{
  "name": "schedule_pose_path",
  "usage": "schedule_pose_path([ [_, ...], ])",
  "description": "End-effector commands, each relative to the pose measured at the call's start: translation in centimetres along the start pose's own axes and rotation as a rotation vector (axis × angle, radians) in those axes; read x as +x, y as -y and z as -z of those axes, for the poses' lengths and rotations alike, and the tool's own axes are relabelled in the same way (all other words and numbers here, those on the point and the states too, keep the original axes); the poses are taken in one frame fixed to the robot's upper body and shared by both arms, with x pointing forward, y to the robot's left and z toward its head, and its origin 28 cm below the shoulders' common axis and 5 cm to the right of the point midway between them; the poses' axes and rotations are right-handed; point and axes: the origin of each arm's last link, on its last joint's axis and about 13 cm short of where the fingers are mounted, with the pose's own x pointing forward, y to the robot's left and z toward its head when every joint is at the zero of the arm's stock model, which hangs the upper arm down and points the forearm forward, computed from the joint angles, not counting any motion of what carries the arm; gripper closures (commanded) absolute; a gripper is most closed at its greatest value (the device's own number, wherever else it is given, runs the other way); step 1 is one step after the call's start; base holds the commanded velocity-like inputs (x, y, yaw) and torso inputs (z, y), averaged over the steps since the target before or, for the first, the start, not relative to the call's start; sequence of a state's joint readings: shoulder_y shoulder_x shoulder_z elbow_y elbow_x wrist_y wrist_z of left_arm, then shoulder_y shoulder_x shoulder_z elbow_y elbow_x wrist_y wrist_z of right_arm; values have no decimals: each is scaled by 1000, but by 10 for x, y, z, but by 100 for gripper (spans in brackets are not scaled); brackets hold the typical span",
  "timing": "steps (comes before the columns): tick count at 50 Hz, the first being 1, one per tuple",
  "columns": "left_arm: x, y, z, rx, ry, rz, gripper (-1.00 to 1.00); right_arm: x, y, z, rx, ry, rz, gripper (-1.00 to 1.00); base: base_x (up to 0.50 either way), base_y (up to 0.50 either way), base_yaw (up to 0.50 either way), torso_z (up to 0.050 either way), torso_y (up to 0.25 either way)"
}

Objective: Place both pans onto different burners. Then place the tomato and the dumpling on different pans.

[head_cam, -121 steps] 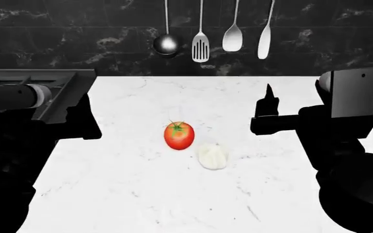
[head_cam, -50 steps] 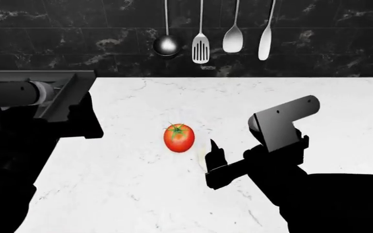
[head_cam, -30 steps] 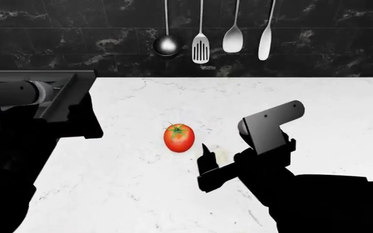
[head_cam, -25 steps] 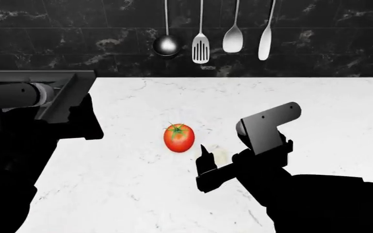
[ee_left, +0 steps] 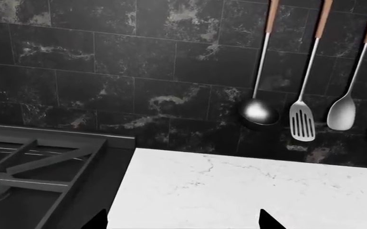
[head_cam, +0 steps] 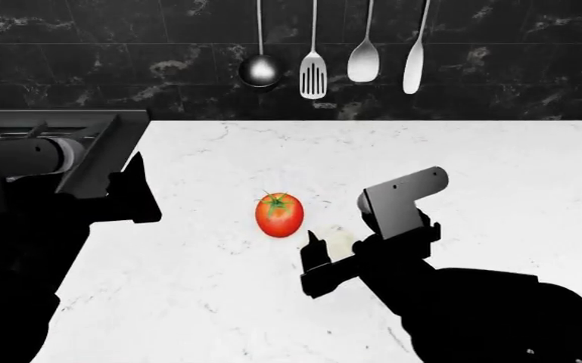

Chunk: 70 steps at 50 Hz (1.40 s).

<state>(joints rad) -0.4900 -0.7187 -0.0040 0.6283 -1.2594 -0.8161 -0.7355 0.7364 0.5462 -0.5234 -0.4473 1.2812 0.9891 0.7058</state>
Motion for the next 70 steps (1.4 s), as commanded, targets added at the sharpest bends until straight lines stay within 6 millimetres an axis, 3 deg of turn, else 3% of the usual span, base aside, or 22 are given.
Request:
schedule_pose_path([
  [1, 0, -1, 0, -5, -5, -3, -100, 7, -1, 8, 11, -22, -15, -100, 0, 0, 0, 0, 0],
  [43, 3, 0, -2, -18, -21, -1, -100, 30, 2, 27, 49, -96, -27, -100, 0, 0, 0, 0, 0],
  [44, 3, 0, -2, -18, -21, -1, -100, 30, 2, 27, 50, -96, -25, 100, 0, 0, 0, 0, 0],
  [58, 2, -2, 5, -22, -25, -4, -100, 19, 0, 20, 46, -60, -21, 100, 0, 0, 0, 0, 0],
  [70, 2, 3, 0, 14, -12, 23, -100, -24, 7, -10, 16, 84, 74, 100, 9, -9, -1, 0, 0],
])
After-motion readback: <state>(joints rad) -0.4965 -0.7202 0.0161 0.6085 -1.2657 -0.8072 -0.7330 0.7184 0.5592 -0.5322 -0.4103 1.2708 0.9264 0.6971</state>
